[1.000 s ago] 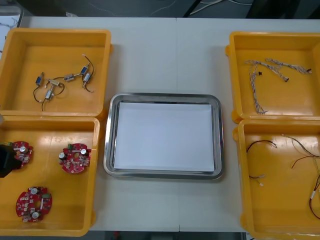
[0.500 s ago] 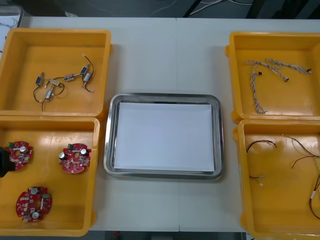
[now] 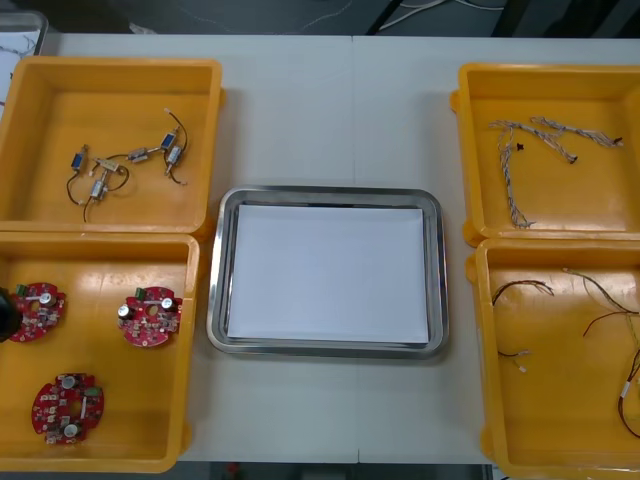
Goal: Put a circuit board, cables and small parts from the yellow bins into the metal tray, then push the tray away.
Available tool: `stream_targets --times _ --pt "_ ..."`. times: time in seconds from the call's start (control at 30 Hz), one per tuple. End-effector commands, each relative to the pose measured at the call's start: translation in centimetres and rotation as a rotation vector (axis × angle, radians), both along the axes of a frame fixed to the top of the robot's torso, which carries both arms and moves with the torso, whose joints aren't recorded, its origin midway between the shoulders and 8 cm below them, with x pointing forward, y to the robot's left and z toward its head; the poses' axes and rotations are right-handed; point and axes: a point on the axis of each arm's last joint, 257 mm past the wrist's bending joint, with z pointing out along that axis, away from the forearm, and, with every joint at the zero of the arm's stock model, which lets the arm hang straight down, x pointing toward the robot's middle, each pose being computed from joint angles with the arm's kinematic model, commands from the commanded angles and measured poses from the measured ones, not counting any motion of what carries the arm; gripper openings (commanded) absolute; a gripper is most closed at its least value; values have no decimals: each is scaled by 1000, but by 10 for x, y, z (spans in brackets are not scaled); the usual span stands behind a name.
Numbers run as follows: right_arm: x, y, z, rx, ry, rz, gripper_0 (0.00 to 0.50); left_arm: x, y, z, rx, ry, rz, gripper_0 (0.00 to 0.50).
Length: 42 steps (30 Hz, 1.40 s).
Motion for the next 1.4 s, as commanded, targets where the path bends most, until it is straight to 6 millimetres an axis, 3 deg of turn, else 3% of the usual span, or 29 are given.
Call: stream_targets --times 0.03,0.57,0.73,1.4 --pt "-11 4 -16 -12 21 102 500 12 -22 5 -79 -80 152 500" --pt "-6 31 -56 8 -21 219 500 11 -40 -14 -169 -114 312 500" --pt "-14 33 -66 21 -9 206 500 10 -52 -22 -192 -108 331 500" --pt "-28 42 -92 53 -43 142 500 -33 -71 -61 -236 -10 382 500"
